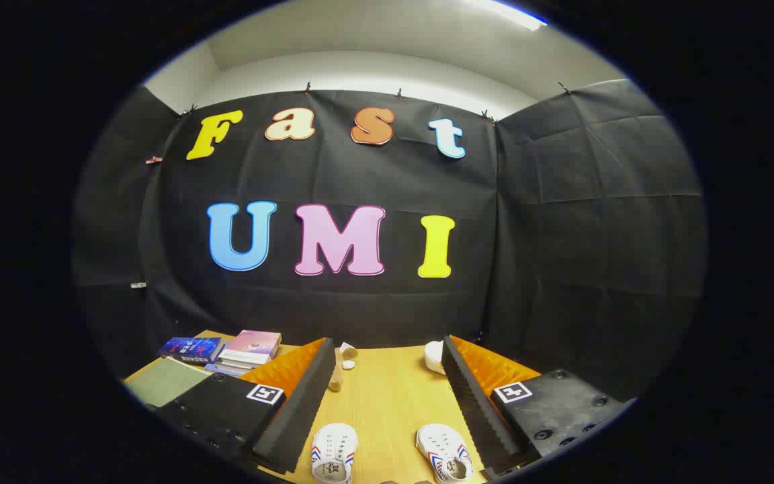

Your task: Open the storage box then place both shoes into the box .Put the left shoe in first, then the right shoe, with the right side of both shoes facing outward in a uniform manner.

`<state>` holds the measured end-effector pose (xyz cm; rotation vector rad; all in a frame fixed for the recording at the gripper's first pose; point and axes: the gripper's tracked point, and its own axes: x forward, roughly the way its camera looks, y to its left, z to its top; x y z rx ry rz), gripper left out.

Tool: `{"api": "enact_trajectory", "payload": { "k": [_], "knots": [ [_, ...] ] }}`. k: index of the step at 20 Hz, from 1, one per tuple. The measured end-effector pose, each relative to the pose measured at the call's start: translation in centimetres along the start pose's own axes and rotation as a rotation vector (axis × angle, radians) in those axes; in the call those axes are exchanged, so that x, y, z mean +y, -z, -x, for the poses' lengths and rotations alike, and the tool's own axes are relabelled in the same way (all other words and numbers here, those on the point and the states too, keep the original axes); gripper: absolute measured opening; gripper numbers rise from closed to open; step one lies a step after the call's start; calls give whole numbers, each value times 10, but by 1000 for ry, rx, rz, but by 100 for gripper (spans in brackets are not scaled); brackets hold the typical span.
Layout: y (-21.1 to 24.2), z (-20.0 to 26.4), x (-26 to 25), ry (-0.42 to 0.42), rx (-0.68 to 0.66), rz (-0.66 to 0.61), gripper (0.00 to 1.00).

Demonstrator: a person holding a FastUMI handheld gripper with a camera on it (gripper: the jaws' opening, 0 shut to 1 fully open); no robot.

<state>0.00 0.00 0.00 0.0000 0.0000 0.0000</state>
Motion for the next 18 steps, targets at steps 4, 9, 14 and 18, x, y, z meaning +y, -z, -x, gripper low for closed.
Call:
{"api": "enact_trajectory", "payload": {
  "k": [4,9,14,18],
  "knots": [
    [6,-5,11,-35,14,7,97],
    [12,-10,16,-48,35,6,97],
    [16,-15,22,-55,47,7,97],
    [19,-16,27,-64,62,10,97]
  ]
}}
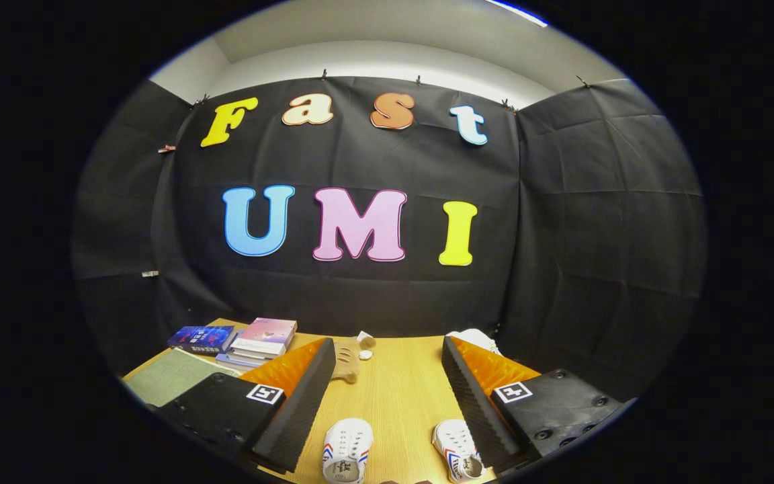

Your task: Open the storage box then place both shoes into the box .Put the left shoe in first, then the right shoe, with the right side of both shoes facing outward in a uniform manner.

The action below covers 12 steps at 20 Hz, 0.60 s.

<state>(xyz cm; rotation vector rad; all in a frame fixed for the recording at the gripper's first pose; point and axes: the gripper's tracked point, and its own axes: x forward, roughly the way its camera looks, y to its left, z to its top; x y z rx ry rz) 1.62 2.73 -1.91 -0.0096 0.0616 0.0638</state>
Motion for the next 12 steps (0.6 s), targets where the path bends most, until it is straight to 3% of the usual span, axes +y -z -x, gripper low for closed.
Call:
{"api": "enact_trajectory", "payload": {
  "k": [12],
  "knots": [
    [36,-6,28,-78,112,-60,97]
  ]
}}
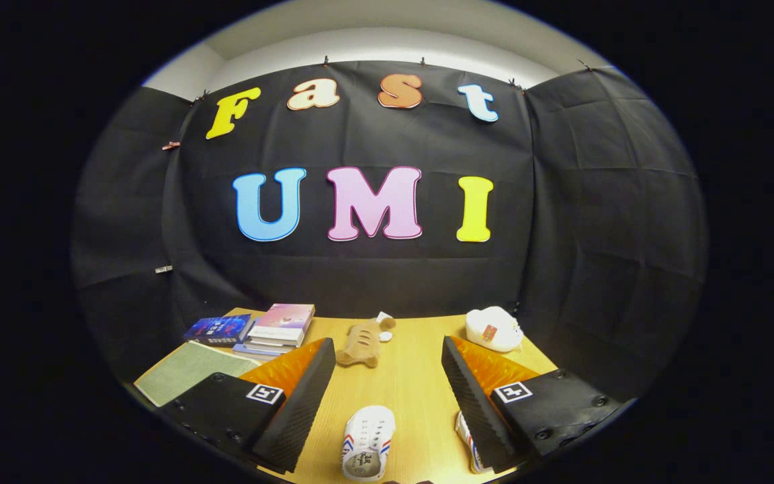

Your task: Open the storage box then place both shoes into the box .Put the left shoe in first, then the right shoe, with the right side of both shoes facing outward in a uniform manner.

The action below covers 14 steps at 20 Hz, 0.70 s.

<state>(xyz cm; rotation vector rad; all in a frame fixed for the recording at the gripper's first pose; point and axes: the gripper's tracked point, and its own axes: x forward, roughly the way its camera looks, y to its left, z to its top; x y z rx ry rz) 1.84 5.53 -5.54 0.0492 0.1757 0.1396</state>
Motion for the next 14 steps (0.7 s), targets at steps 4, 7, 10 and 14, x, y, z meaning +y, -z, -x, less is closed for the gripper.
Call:
{"api": "enact_trajectory", "payload": {
  "k": [4,7,10,14],
  "knots": [
    [24,-8,23,-117,90,-79,98],
    [52,-10,44,-224,195,-165,98],
    [82,-7,81,-373,319,-262,98],
    [121,16,126,-575,457,-336,98]
  ]
}}
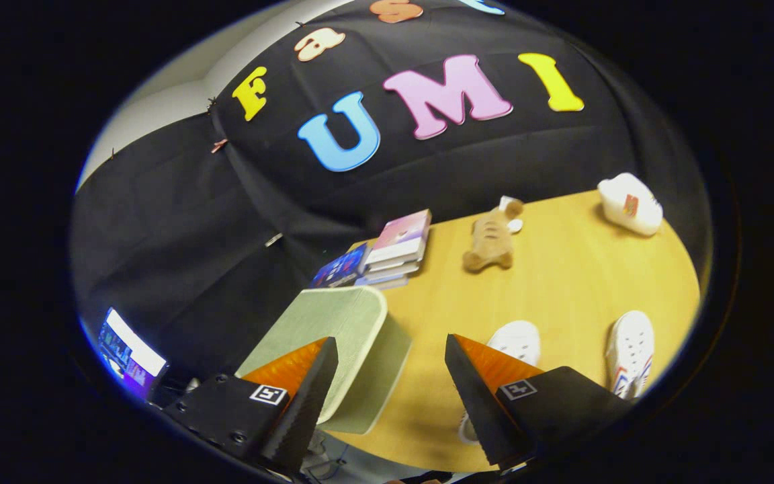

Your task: Open the storage box then place both shoes into the box .Put the left shoe in first, then the right shoe, with the right side of both shoes facing outward in a uniform manner.

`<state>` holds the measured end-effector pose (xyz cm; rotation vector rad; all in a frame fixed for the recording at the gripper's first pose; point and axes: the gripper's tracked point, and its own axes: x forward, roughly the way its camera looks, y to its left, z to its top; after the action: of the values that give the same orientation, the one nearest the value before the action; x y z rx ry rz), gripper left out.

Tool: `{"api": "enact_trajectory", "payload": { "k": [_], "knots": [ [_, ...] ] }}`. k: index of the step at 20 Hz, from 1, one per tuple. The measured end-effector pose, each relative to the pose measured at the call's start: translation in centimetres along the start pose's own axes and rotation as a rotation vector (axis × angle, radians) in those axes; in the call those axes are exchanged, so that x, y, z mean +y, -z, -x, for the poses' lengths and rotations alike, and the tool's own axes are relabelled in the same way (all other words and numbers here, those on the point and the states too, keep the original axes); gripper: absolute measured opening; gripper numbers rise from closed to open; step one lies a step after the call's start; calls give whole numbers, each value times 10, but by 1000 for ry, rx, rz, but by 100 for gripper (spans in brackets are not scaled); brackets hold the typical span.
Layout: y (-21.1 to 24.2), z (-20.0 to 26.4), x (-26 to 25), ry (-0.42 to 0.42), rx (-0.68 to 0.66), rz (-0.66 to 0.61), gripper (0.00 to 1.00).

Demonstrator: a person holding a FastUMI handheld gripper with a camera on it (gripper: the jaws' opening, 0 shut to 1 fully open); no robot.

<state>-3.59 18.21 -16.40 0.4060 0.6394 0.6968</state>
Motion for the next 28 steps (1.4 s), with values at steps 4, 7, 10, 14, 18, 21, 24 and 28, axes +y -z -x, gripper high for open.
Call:
{"api": "enact_trajectory", "payload": {
  "k": [4,7,10,14,18,21,24,28],
  "knots": [
    [43,-18,20,-143,144,-118,98],
    [68,-31,30,-208,216,-198,98],
    [81,-39,43,-277,274,-256,98],
    [98,-55,62,-355,344,-336,98],
    [107,-65,74,-405,395,-406,96],
    [107,-70,74,-413,410,-432,82],
    [103,-68,73,-415,456,-505,64],
    [97,-69,74,-402,472,-558,33]
  ]
}}
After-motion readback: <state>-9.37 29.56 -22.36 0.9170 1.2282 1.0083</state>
